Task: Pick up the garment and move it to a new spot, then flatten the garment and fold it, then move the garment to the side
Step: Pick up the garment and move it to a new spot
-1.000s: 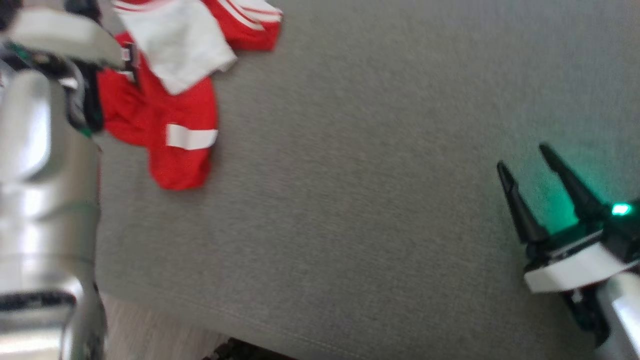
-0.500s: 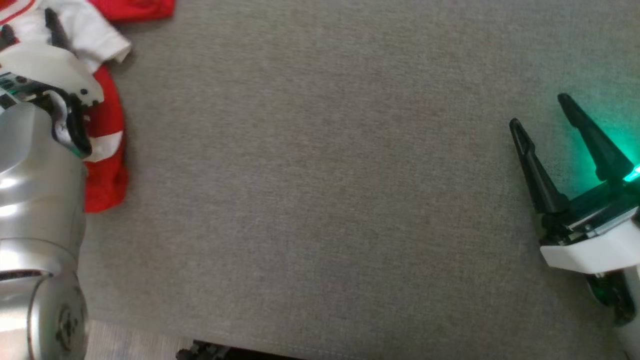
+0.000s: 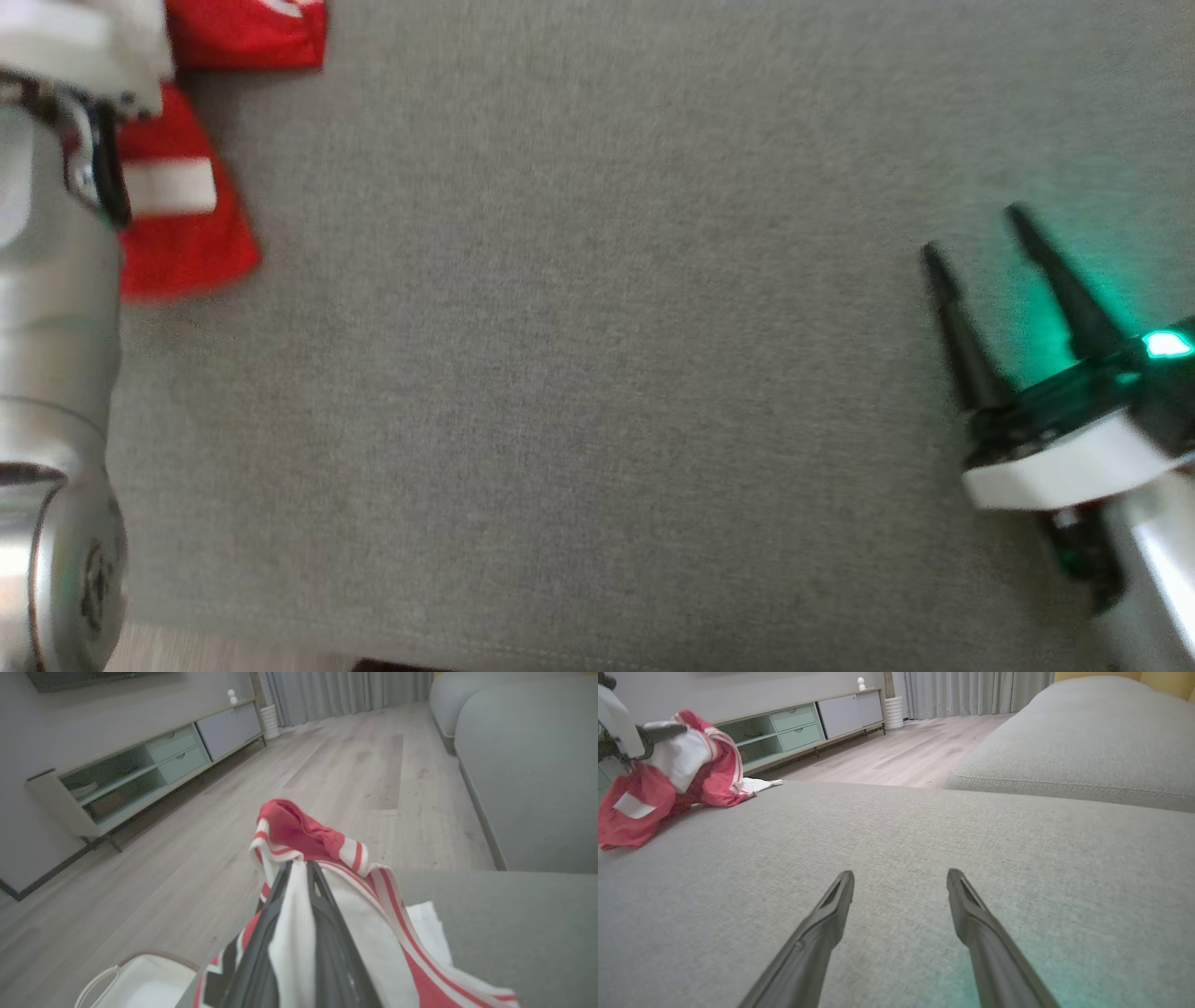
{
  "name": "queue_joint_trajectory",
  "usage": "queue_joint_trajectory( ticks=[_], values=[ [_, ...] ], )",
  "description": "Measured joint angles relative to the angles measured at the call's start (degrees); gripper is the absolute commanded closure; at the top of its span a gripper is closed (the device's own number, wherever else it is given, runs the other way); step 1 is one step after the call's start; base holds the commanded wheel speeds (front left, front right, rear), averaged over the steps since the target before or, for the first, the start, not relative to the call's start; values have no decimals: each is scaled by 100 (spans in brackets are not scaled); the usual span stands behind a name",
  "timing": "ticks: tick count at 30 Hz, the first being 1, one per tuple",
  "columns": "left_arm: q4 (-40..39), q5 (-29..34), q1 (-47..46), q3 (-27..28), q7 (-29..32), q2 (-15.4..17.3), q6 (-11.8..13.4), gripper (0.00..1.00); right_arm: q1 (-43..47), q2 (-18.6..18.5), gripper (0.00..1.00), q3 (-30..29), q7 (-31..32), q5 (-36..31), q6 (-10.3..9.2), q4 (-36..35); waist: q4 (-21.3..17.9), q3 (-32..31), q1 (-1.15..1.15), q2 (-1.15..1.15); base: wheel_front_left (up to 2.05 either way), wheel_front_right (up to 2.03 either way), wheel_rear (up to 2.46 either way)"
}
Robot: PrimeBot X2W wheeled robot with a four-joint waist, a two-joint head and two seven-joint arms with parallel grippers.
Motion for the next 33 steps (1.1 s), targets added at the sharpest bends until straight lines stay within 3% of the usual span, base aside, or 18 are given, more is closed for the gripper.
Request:
queue_joint_trajectory(
  ticks=[7,11,22,28,33],
  values=[
    [-1058,385,-175,-534,-37,-23,-471,100,2,658,0,264,-226,326,0,643,-266,-901,-1,0,0,0,0],
    [-1594,414,-176,-877,-55,-193,-713,100,51,1029,0,302,-244,469,0,756,-642,-1590,-2,0,0,0,0],
    [-2195,245,-93,-1778,-63,-737,-837,100,811,1447,0,240,-246,498,0,678,-1886,-2601,-2,1,0,0,0],
    [-2640,-287,965,-2436,-11,-1147,-867,100,873,1497,0,14,-246,452,0,549,-2510,-2824,-1,0,0,0,0],
    [-2775,-559,2479,-3119,-14,-1239,-867,100,892,1578,0,-62,-246,408,0,504,-2608,-2615,1,1,0,0,0]
  ],
)
